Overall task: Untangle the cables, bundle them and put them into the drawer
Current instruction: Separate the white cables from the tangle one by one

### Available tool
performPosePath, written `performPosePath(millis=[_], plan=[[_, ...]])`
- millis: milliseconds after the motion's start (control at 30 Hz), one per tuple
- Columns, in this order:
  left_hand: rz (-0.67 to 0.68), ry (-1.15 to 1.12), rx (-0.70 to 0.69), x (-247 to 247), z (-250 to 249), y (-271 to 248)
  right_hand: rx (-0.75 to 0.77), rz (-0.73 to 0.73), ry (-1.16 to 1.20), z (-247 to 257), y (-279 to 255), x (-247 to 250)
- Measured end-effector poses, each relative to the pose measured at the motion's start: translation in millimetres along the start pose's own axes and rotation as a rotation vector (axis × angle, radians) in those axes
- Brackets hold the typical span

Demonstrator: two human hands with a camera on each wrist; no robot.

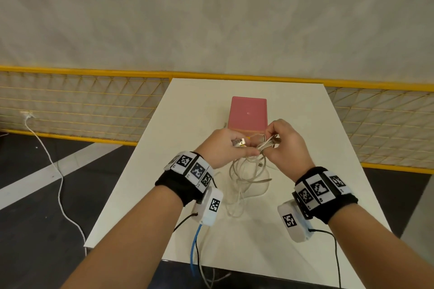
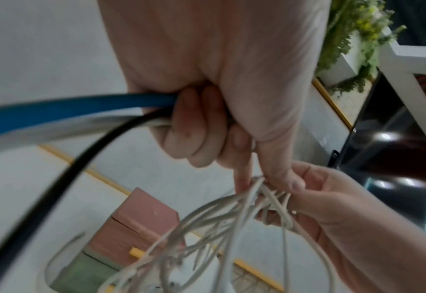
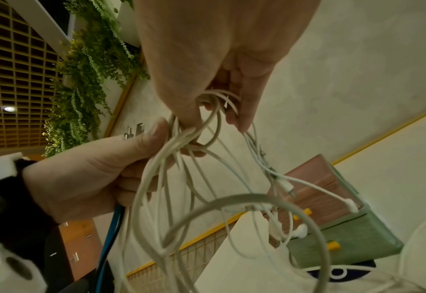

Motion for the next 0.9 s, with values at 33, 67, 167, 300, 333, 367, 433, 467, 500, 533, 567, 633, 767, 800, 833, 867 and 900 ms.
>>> performPosePath(millis=[33,67,167,300,333,367,433,467,500,533,567,633,767,800,833,867,900], plan=[[-0.021,-0.029,0.013,1,3,2,0.020,-0.014,0.001,0,0,0],[-0.030,-0.041,0.031,3,4,3,0.033,-0.023,0.006,-2,-1,0],[-0.025,0.015,0.067,8,4,3,0.053,-0.005,0.029,-6,-4,-1],[-0.129,-0.006,0.072,24,5,6,0.174,0.095,-0.021,-8,-8,-2],[-0.170,-0.027,0.075,29,5,6,0.214,0.123,-0.056,-8,-10,-2],[-0.214,-0.043,0.081,34,7,6,0.248,0.149,-0.090,-8,-12,-2],[-0.292,-0.054,0.087,37,9,7,0.313,0.184,-0.151,-8,-14,-1],[-0.320,-0.052,0.089,36,11,7,0.338,0.191,-0.179,-7,-14,-1],[-0.346,-0.049,0.091,34,11,6,0.342,0.195,-0.209,-7,-13,-1],[-0.368,-0.050,0.088,32,11,6,0.327,0.195,-0.233,-7,-11,-2],[-0.381,-0.057,0.078,29,10,6,0.295,0.187,-0.246,-6,-8,-3],[-0.344,-0.079,0.054,25,6,7,0.199,0.146,-0.203,-6,-2,-3],[-0.175,-0.034,0.036,20,-3,9,0.154,0.185,-0.088,0,5,-5],[-0.159,-0.031,0.031,20,-4,9,0.206,0.199,-0.107,3,5,-7],[-0.150,-0.036,0.028,21,-5,8,0.247,0.214,-0.116,5,5,-9],[-0.144,-0.044,0.023,22,-6,9,0.269,0.227,-0.112,4,5,-11],[-0.138,-0.049,0.019,22,-5,9,0.278,0.239,-0.104,1,5,-12]])
Point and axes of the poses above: each hand's wrist, its own y-axis towards the middle knuckle, its own x-axis out of the back of the hand, z = x × y, the point moved 4 cm from there along y, towards the middle knuckle, and after that the axes turned 3 degrees about x, right-handed, at the moved point
